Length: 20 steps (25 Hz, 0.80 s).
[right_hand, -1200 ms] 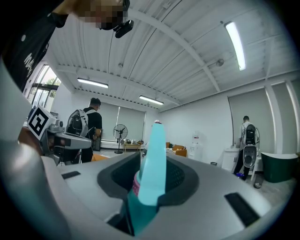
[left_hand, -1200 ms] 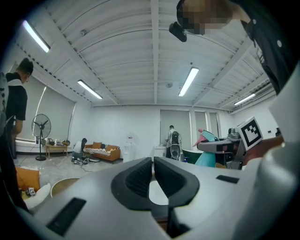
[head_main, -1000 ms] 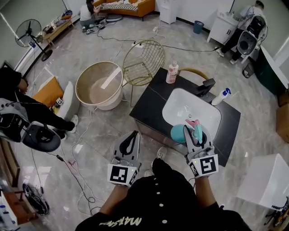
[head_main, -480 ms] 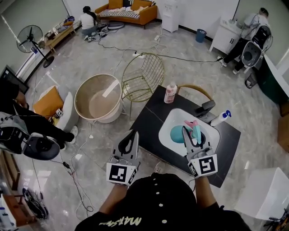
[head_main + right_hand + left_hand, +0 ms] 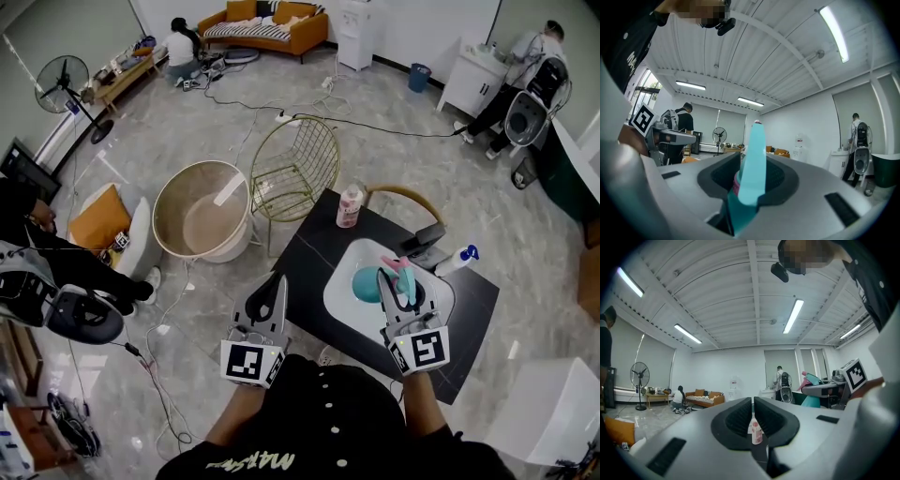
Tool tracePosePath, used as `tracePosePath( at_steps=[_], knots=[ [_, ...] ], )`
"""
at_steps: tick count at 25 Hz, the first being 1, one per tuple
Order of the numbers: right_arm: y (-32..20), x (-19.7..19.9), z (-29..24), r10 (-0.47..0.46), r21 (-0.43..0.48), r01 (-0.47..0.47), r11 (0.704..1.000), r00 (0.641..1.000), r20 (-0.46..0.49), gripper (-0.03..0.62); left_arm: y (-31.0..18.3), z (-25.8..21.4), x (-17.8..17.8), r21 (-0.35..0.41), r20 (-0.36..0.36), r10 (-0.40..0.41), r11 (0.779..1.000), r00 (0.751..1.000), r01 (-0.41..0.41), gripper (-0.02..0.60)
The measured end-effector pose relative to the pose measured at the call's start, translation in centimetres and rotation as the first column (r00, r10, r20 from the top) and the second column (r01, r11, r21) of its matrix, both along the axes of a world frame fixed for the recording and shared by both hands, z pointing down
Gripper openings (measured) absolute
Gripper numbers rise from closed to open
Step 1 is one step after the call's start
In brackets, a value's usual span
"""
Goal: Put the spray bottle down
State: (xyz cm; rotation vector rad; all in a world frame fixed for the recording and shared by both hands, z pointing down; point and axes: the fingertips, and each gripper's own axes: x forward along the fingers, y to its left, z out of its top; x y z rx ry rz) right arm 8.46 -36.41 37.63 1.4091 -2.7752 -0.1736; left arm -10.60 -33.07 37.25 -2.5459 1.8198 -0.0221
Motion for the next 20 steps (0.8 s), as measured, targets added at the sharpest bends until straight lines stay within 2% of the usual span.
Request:
tracePosePath(
  at_steps=[11,20],
  knots=[
    [-0.7,-1.2,1.2,0.016,-0.03,-0.016,0.999,1.0,0.005,0.107,-0.6,1.6,-0.6,-0.045,0.001,0.029,0.999,1.0,-0.029,0.024],
    [-2.2,-4.1,1.8,0.012,-0.062,-0.014,0.998,1.0,-0.022,0.107,-1.7,2.0,-1.6,-0.092,-0.012,0.069,0.993,0.998,-0.07,0.023]
  ],
)
